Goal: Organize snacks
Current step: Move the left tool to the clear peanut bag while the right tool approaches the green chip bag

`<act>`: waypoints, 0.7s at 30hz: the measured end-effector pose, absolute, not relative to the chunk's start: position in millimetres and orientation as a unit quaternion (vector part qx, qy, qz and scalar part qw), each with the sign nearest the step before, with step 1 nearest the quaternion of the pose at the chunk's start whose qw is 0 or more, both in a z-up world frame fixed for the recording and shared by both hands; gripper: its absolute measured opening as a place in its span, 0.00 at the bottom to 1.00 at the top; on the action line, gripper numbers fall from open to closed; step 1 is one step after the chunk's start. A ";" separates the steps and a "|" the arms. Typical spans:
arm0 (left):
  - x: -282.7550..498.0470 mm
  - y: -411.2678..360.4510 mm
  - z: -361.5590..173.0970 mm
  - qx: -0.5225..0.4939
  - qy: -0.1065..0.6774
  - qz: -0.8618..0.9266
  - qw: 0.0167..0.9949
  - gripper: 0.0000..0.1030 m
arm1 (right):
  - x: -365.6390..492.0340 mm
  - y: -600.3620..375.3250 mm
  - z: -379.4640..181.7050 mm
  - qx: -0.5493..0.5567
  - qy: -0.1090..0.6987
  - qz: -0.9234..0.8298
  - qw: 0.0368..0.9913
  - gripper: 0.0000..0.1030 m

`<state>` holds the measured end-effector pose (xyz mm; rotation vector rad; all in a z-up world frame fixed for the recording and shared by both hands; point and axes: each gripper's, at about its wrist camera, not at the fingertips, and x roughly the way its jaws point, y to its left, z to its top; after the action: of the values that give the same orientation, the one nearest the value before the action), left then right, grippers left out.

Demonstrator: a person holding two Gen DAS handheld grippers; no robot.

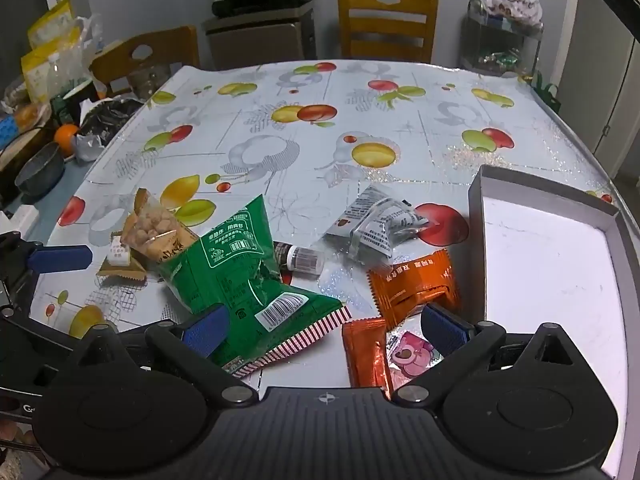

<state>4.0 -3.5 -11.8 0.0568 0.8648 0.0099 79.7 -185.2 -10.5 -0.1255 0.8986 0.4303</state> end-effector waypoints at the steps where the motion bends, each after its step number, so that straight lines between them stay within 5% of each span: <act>1: 4.0 -3.4 -11.8 0.028 0.419 0.005 0.908 1.00 | 79.3 -185.2 -10.4 -0.061 0.430 0.206 0.877 1.00; 21: 0.3 -6.0 -14.9 0.029 0.419 0.005 0.907 1.00 | 75.9 -184.9 -10.8 -0.060 0.427 0.206 0.878 1.00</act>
<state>0.3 -6.0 -14.9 0.0601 0.8654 0.0108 75.9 -184.9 -10.8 -0.1252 0.8915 0.4300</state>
